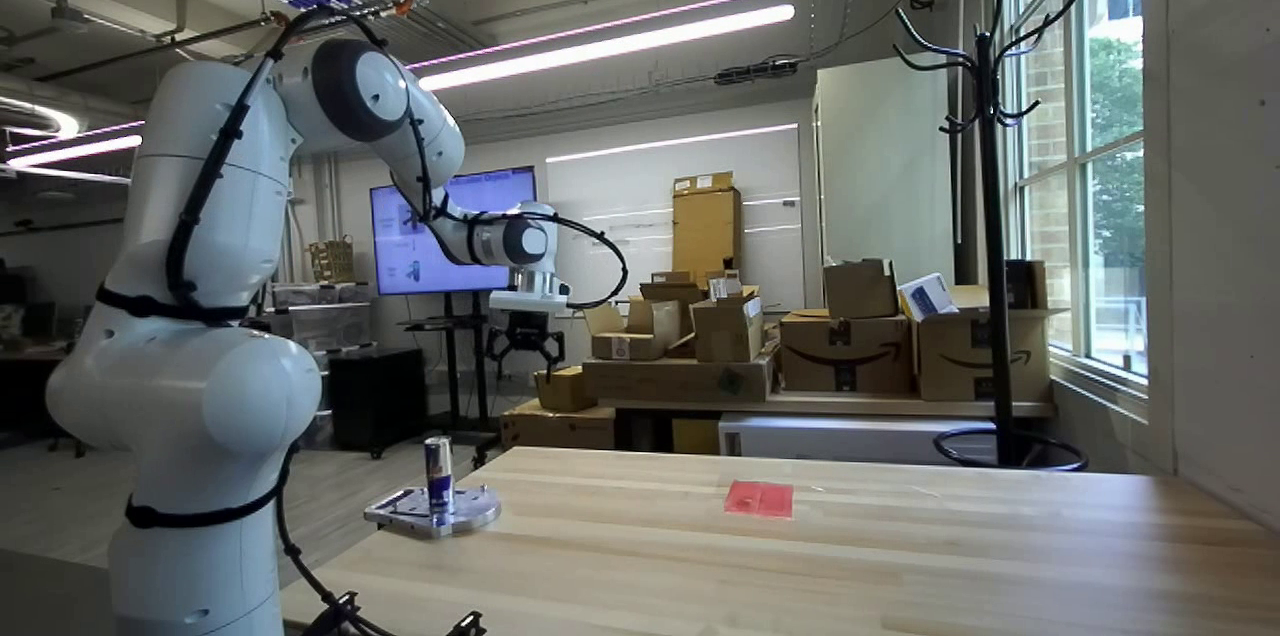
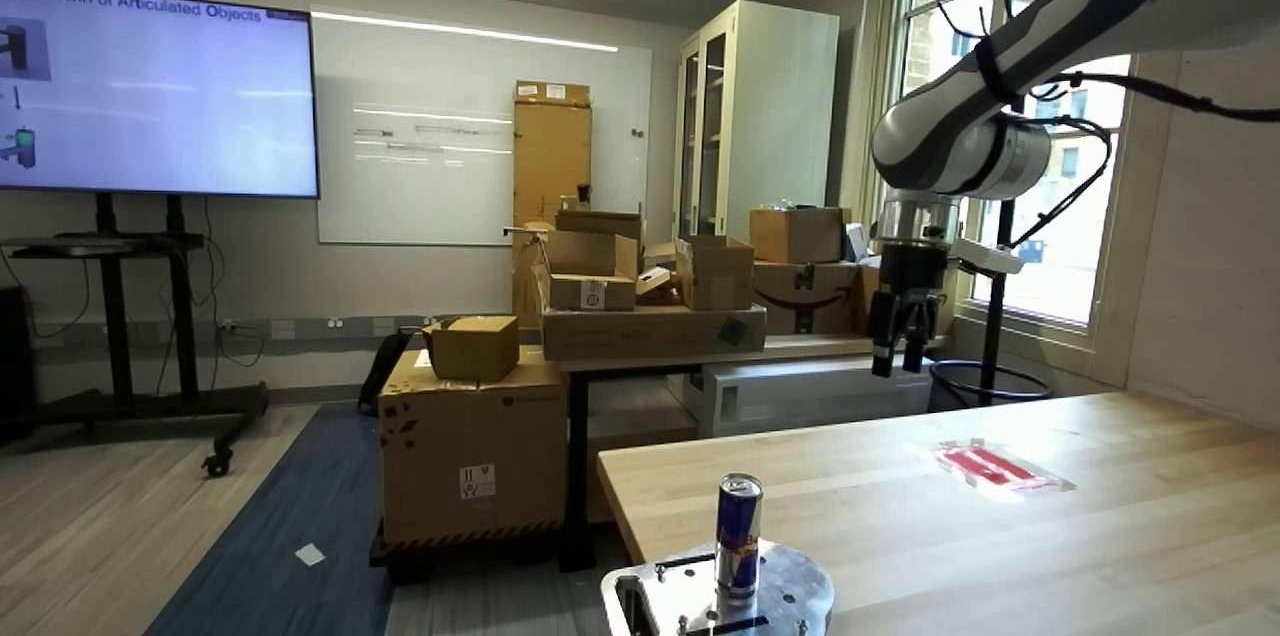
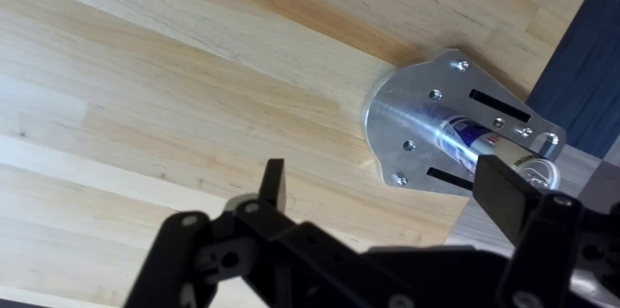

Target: Put the red bull can on the metal object

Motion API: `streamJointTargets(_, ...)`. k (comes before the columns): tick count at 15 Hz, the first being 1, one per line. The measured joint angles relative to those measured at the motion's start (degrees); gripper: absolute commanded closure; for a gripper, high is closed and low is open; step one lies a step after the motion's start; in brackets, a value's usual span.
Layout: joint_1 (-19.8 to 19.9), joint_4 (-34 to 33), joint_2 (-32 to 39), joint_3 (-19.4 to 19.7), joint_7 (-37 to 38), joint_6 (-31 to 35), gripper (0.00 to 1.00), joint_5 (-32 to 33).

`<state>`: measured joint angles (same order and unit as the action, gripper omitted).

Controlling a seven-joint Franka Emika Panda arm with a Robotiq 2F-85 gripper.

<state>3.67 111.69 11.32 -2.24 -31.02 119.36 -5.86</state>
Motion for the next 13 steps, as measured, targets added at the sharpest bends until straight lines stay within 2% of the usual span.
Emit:
streamJointTargets(6,0.43,4.42,-1.47,4.15,2.71,7.78,0.00,0.15)
streamJointTargets(13,0.94,5.38,-1.32,5.55,4.46,8.70,0.00,0.15)
